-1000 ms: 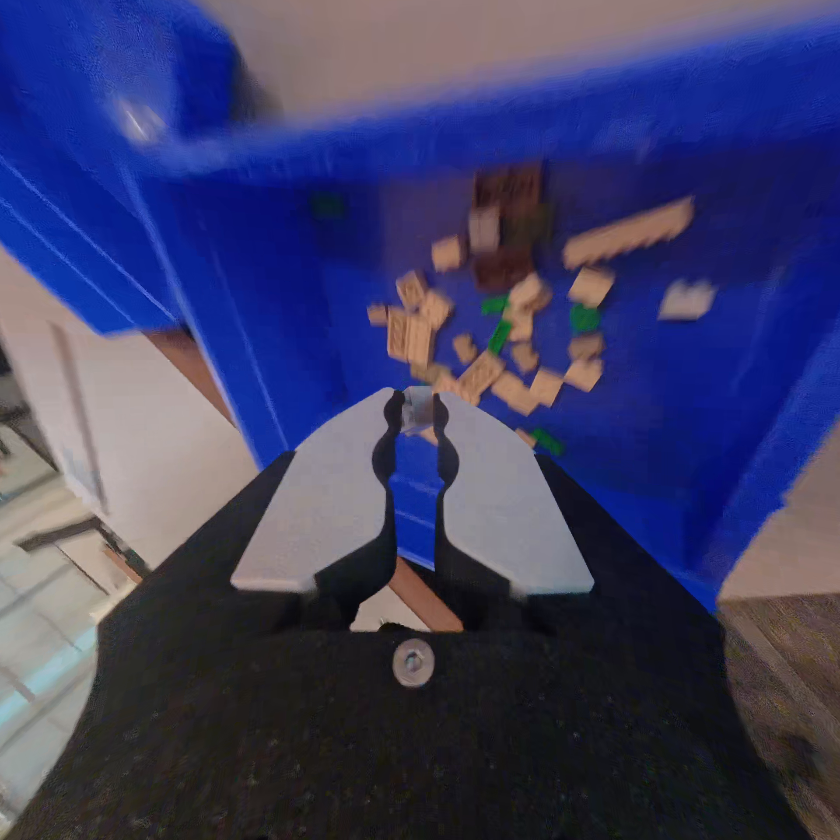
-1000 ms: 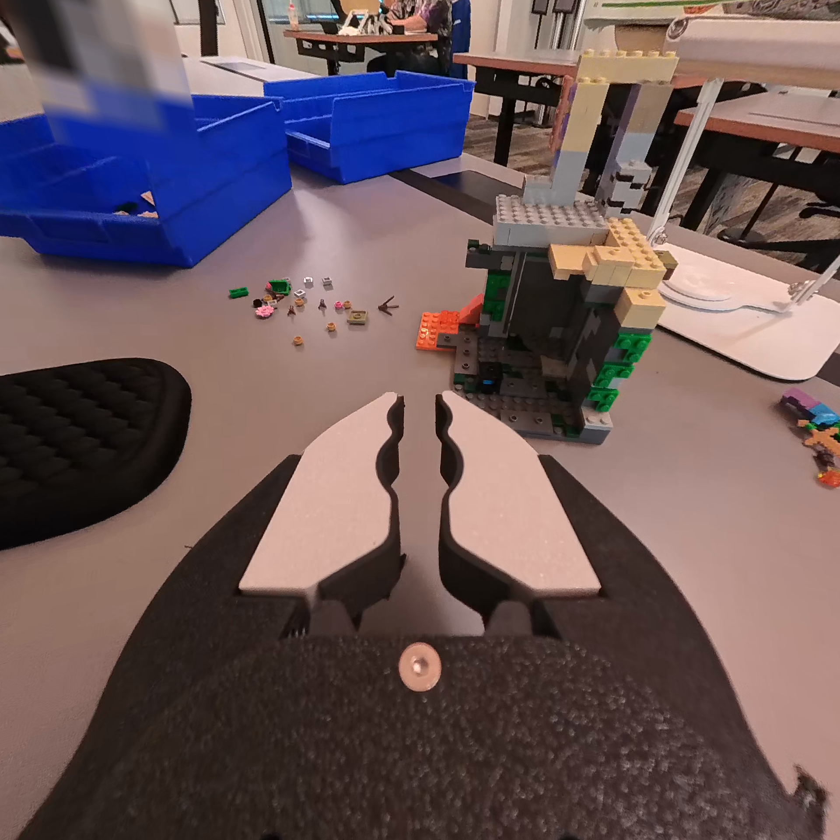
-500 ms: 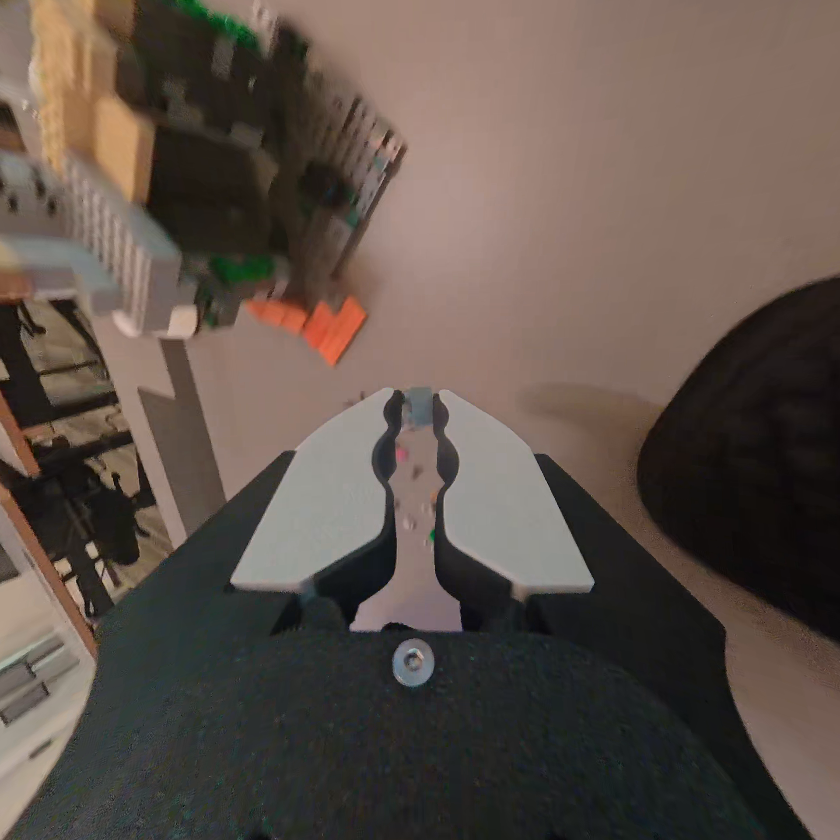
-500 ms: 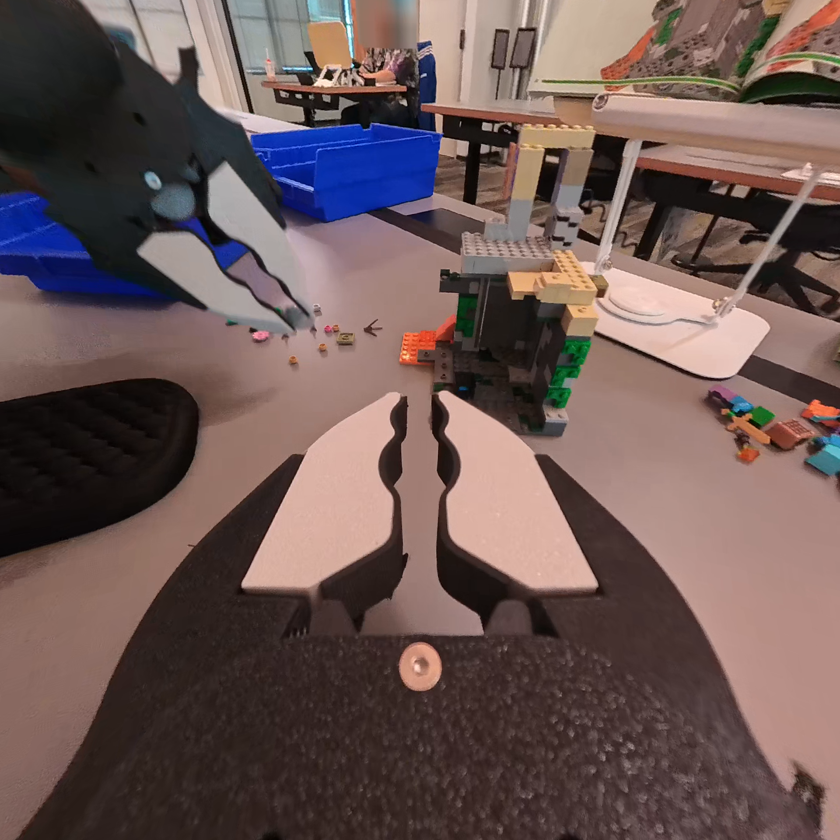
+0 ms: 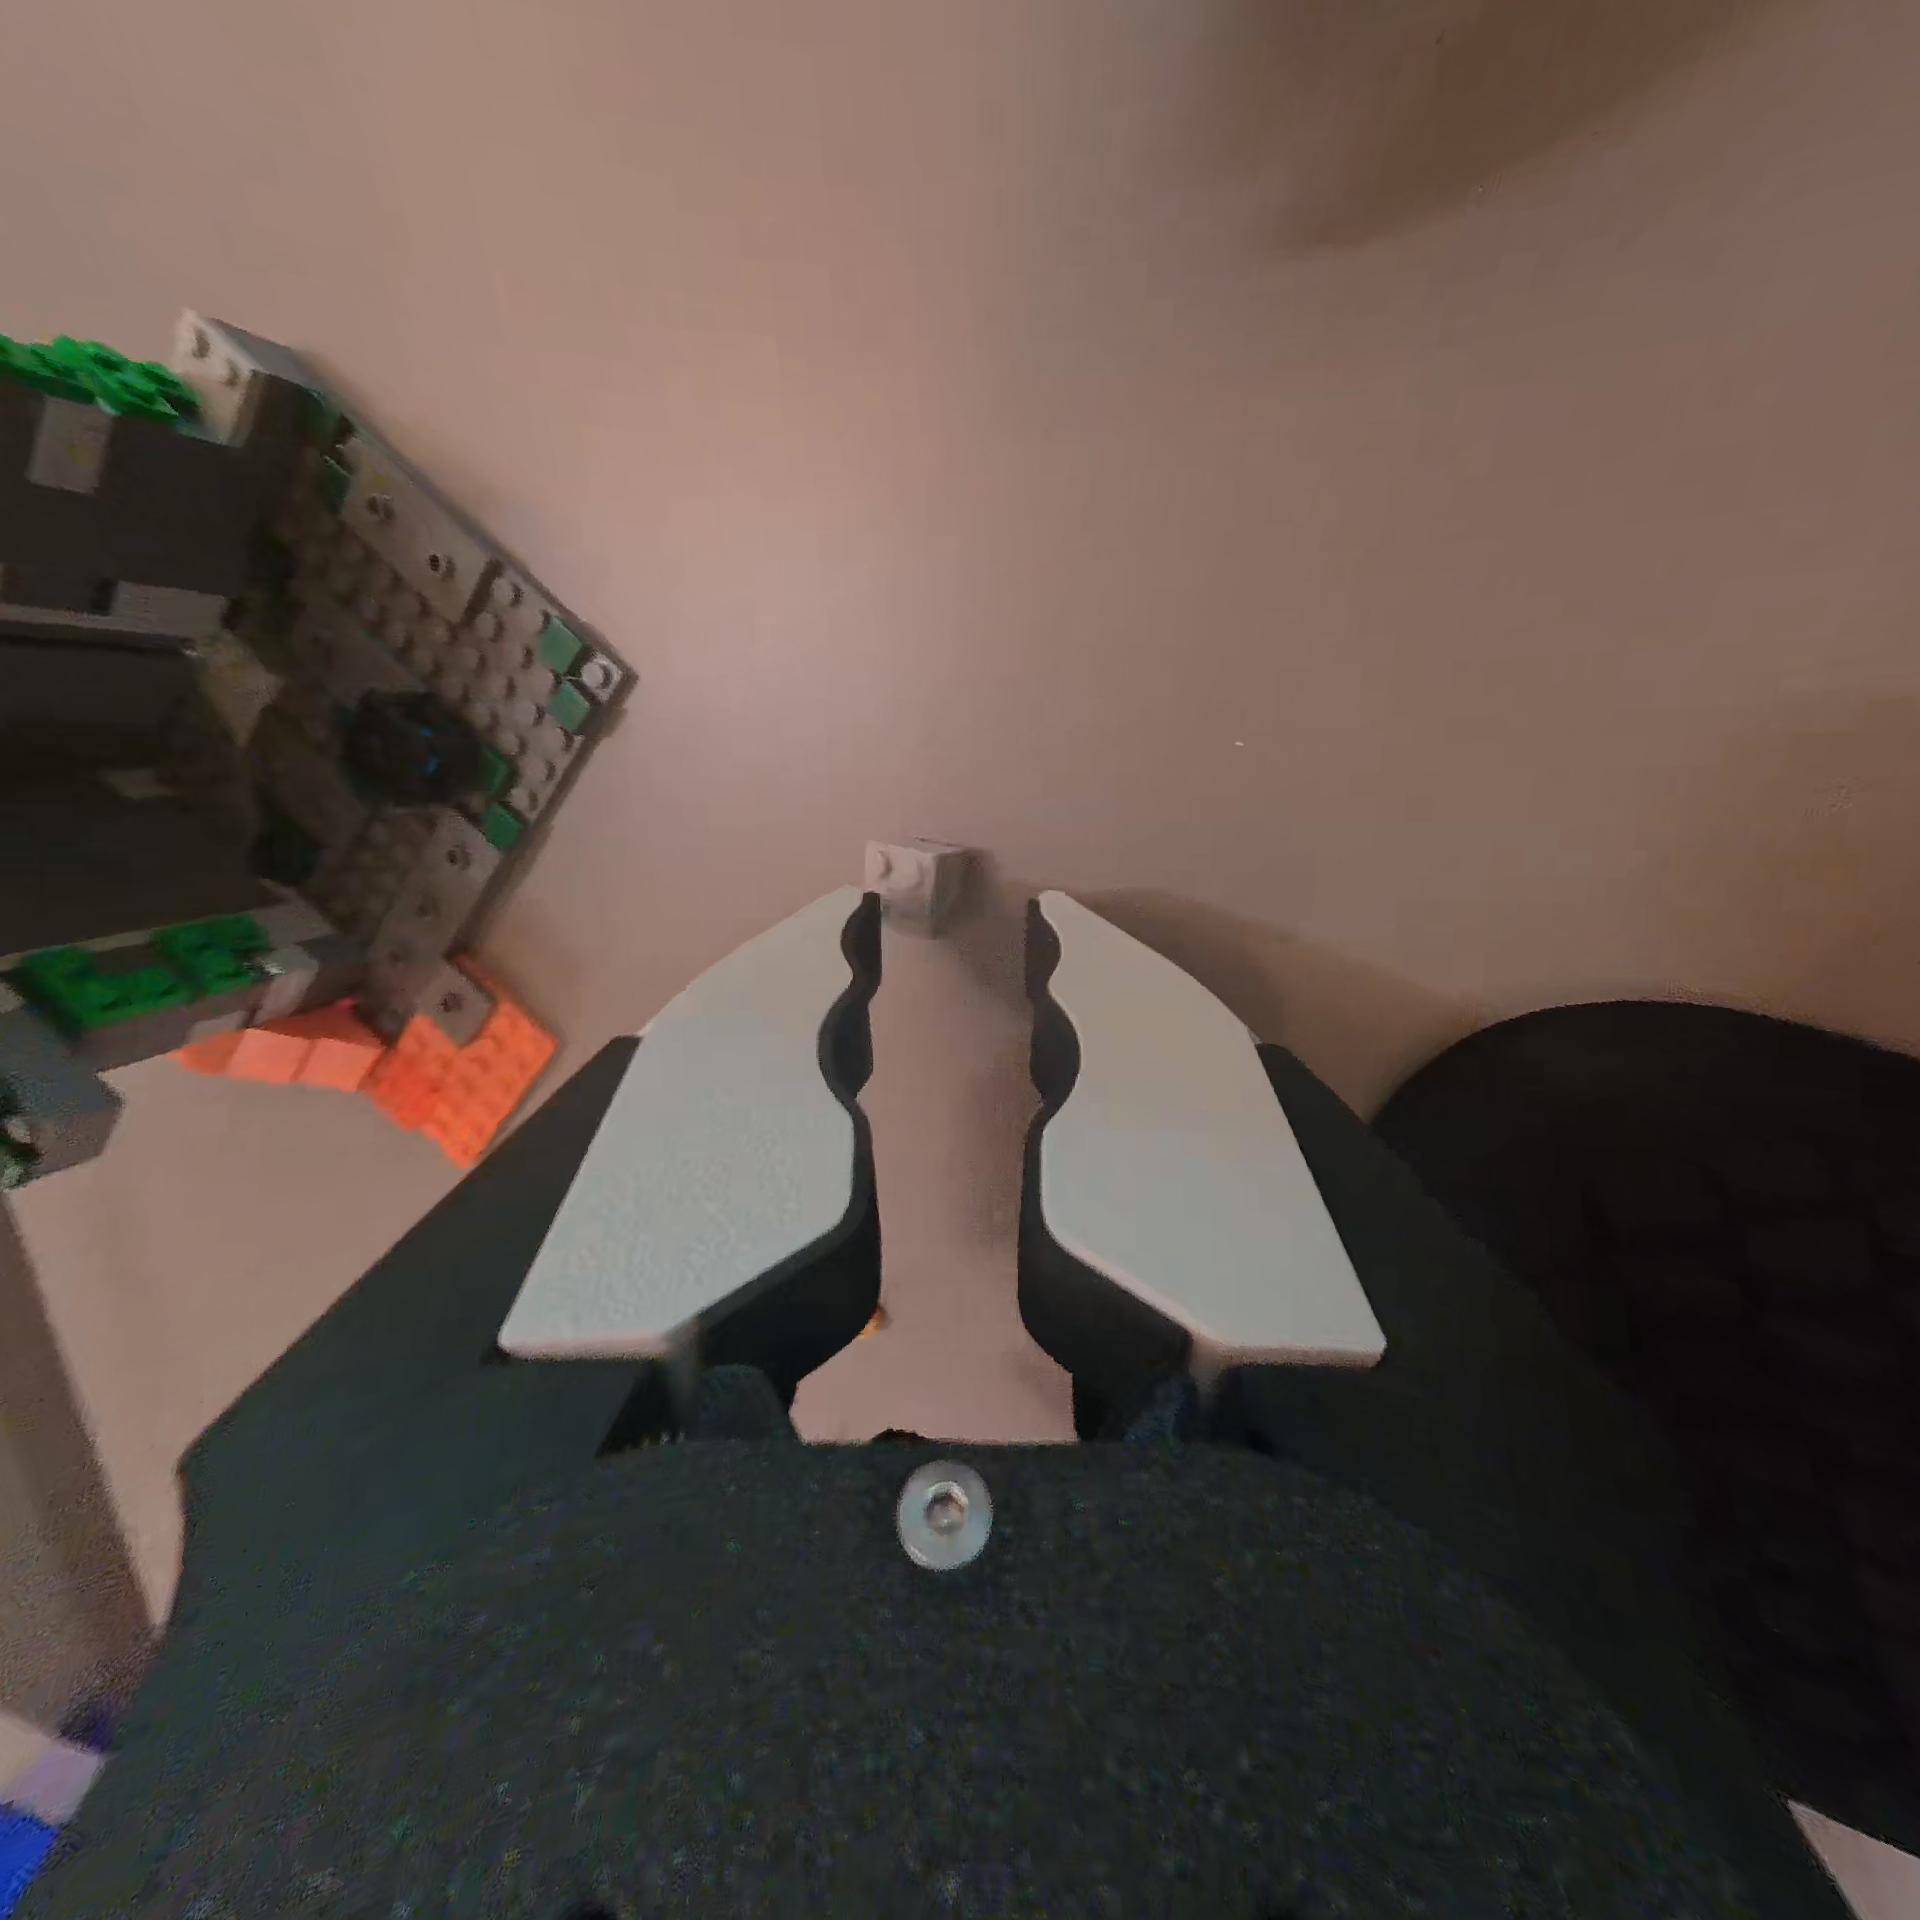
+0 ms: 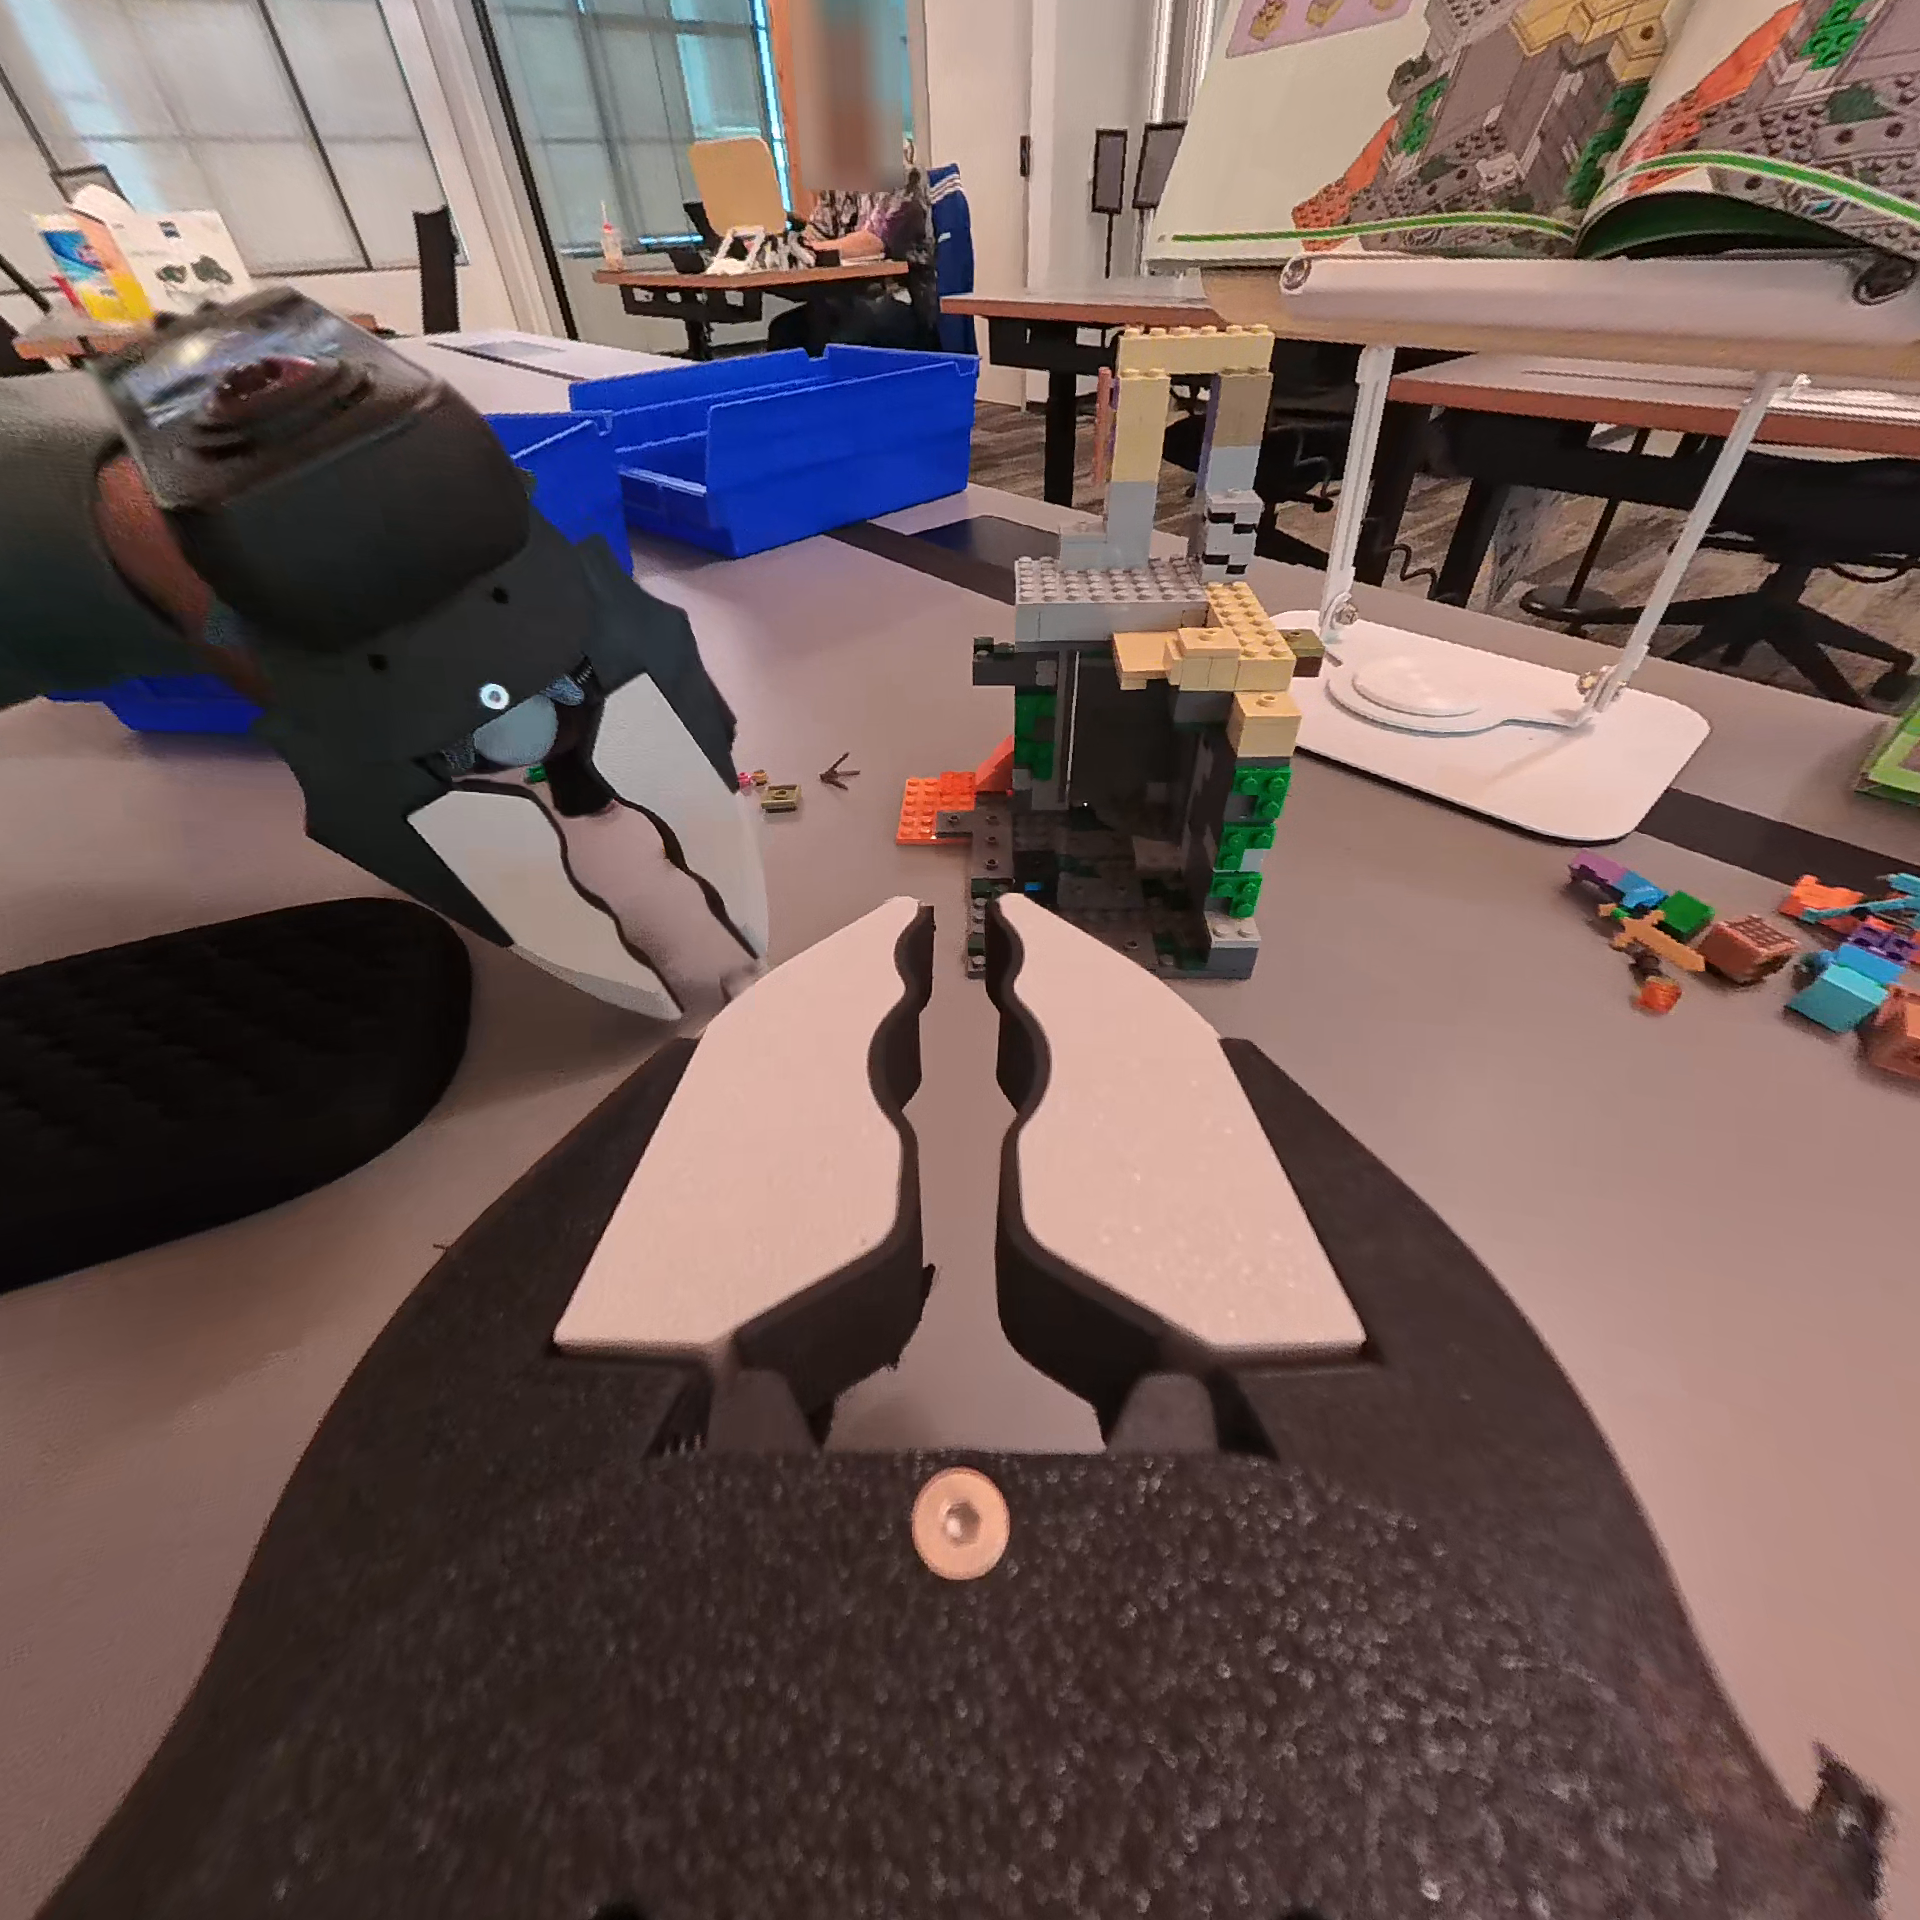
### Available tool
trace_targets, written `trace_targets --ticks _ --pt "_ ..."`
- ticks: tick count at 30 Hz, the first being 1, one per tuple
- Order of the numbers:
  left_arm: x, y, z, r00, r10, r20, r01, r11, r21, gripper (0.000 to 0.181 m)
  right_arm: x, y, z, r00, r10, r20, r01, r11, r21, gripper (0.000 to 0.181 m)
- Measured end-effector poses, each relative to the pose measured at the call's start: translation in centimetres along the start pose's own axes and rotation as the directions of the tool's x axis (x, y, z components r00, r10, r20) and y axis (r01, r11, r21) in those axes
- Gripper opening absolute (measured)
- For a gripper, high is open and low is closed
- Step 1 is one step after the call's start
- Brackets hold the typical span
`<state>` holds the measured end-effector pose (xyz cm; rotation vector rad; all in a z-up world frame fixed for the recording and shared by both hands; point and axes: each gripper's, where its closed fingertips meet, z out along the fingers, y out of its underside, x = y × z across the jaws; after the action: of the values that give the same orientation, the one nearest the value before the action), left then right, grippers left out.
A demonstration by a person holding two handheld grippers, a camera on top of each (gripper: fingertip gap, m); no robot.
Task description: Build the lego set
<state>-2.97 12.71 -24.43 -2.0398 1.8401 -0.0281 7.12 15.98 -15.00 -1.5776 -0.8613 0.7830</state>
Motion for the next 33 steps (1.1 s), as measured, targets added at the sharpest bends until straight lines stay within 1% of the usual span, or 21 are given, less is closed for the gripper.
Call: trace_targets --ticks 5,7,10,13,18,21,23,25,26,28,29,31,33 --pt "0.3 -0.6 -0.6 0.991 -0.119 -0.06 0.125 0.987 0.099 0.028 -0.1 -0.1 0.0 1.0 0.005 0.008 -0.006 1.0 0.004 0.009" --pt "0.1 -0.5 -0.5 0.985 -0.156 -0.078 0.165 0.979 0.116 0.028 -0.1 0.0 0.0 1.0 0.005 0.01 -0.005 1.0 0.002 0.009" --pt "-0.3 0.0 0.1 0.986 -0.146 -0.078 0.154 0.982 0.107 0.027 -0.2 0.1 0.1 1.0 0.001 0.012 -0.001 1.0 -0.004 0.009" --pt "-0.3 0.2 0.8 0.987 -0.136 -0.084 0.144 0.985 0.092 0.018 -0.1 0.2 0.1 1.0 -0.001 0.008 0.001 1.0 -0.006 0.009" --pt "-0.4 -1.0 0.9 0.98 -0.182 -0.078 0.19 0.975 0.116 0.018 -0.1 0.2 0.1 1.0 0.001 0.009 -0.001 1.0 -0.009 0.008" --pt "-0.5 -1.5 0.7 0.968 -0.24 -0.068 0.247 0.958 0.144 0.032 -0.2 0.3 0.1 1.0 -0.001 0.012 0.001 1.0 -0.012 0.008" --pt "-0.5 -1.7 0.2 0.96 -0.276 -0.056 0.281 0.945 0.168 0.037 -0.1 0.4 0.2 1.0 0.0 0.009 0.0 1.0 -0.019 0.009" --pt "-0.5 -1.7 -1.1 0.954 -0.297 -0.026 0.296 0.933 0.206 0.035 0.2 0.6 0.2 1.0 0.003 -0.004 -0.003 1.0 -0.03 0.009" --pt "-0.6 -1.7 -2.2 0.95 -0.311 0.003 0.302 0.924 0.235 0.033 0.4 0.7 0.2 1.0 0.003 -0.014 -0.003 0.999 -0.033 0.009" --pt "-1.1 -1.3 -5.3 0.929 -0.367 0.043 0.335 0.888 0.316 0.028 1.0 0.7 0.0 0.999 -0.001 -0.048 -0.001 0.999 -0.039 0.009" --pt "-1.6 -0.6 -7.0 0.911 -0.408 0.067 0.361 0.863 0.353 0.026 1.5 0.6 -0.2 0.997 -0.005 -0.073 0.003 0.999 -0.039 0.008" --pt "-2.9 2.2 -11.0 0.857 -0.493 0.152 0.398 0.819 0.413 0.019 2.6 0.3 -0.7 0.992 -0.01 -0.126 0.005 0.999 -0.038 0.008" --pt "-4.4 6.4 -15.3 0.76 -0.605 0.238 0.45 0.753 0.479 0.009 4.0 0.2 -1.4 0.984 -0.004 -0.178 -0.004 0.999 -0.042 0.008"
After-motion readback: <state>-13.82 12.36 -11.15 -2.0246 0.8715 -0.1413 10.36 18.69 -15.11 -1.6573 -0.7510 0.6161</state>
